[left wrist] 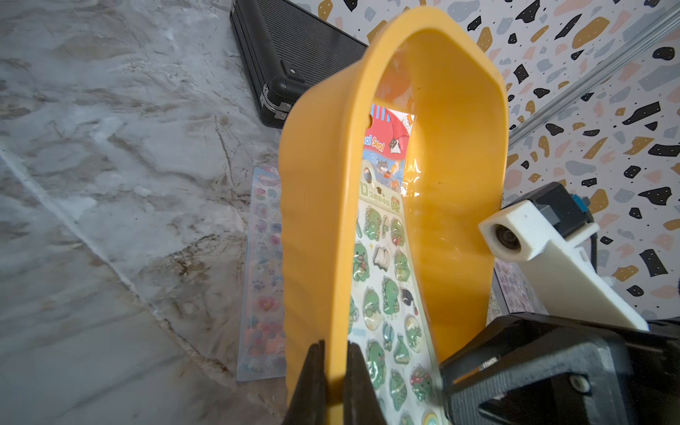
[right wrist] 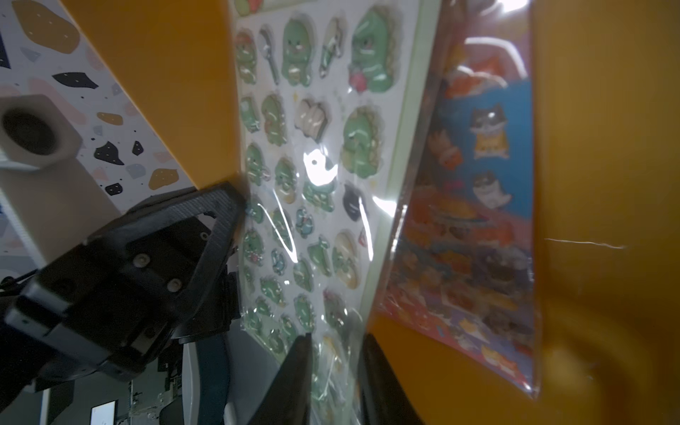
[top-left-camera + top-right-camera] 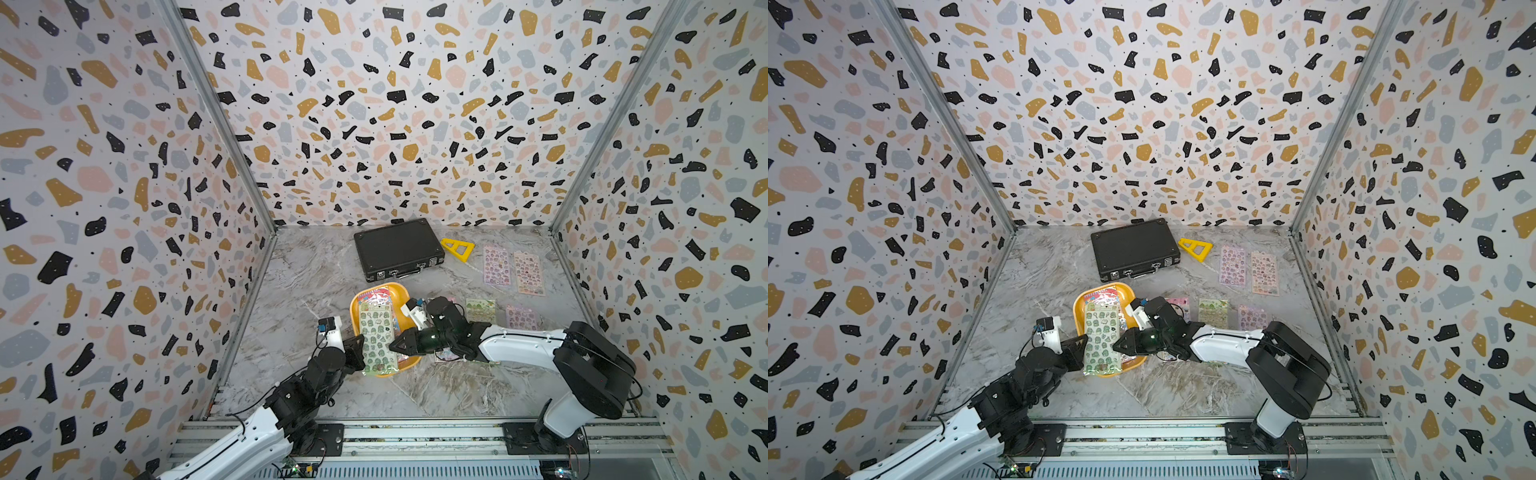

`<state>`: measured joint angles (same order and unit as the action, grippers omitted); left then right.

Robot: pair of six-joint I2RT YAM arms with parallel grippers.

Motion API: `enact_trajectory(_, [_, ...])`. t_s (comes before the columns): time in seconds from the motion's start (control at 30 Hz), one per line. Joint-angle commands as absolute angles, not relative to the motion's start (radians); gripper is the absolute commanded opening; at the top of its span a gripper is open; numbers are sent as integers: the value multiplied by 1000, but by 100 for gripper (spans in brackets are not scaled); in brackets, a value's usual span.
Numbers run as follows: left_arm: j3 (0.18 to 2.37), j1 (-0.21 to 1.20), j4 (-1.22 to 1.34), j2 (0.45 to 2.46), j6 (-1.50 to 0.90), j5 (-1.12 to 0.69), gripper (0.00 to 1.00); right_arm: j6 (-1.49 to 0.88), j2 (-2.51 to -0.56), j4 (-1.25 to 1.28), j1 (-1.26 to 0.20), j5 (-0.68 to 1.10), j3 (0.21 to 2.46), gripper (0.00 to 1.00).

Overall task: Take the stickers out of the storage box
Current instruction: Pick up the sticker from the storage box, then place the sticker at the center of the board.

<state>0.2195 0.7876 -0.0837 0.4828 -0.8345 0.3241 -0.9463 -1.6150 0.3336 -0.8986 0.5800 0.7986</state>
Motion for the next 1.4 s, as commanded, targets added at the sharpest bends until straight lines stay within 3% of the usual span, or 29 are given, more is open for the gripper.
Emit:
enact_trajectory(0.0, [262,790,38,457,-867,345,0,-1073,-1597,433,-875,617,774,27])
enact_trajectory(0.17, [262,791,34,456,-867,345,0,-1158,-1635,563,-872,655,757,26])
enact_trajectory(0.37, [269,790,20,453,-868,352,0,-1193,-1652,612,-867,660,751,7])
enact_trajectory(0.53, [283,791,-26,454,-867,382,0,-1059,-1555,315,-865,569,782,0])
enact_trajectory(0.7, [302,790,-88,456,-909,429,0,-927,-1430,10,-865,450,827,0])
enact_trajectory(0.87, [306,790,-124,437,-920,456,0,-905,-1292,0,-861,540,817,0])
enact_trajectory(0.97, [301,791,-124,421,-923,459,0,-843,-1185,-166,-841,501,851,0])
enact_trajectory(1.23, [316,791,-158,436,-934,483,0,-781,-879,-428,-590,488,872,0])
enact_trajectory(1.37, [321,790,-167,444,-937,486,0,-642,-844,-802,-494,215,1024,0])
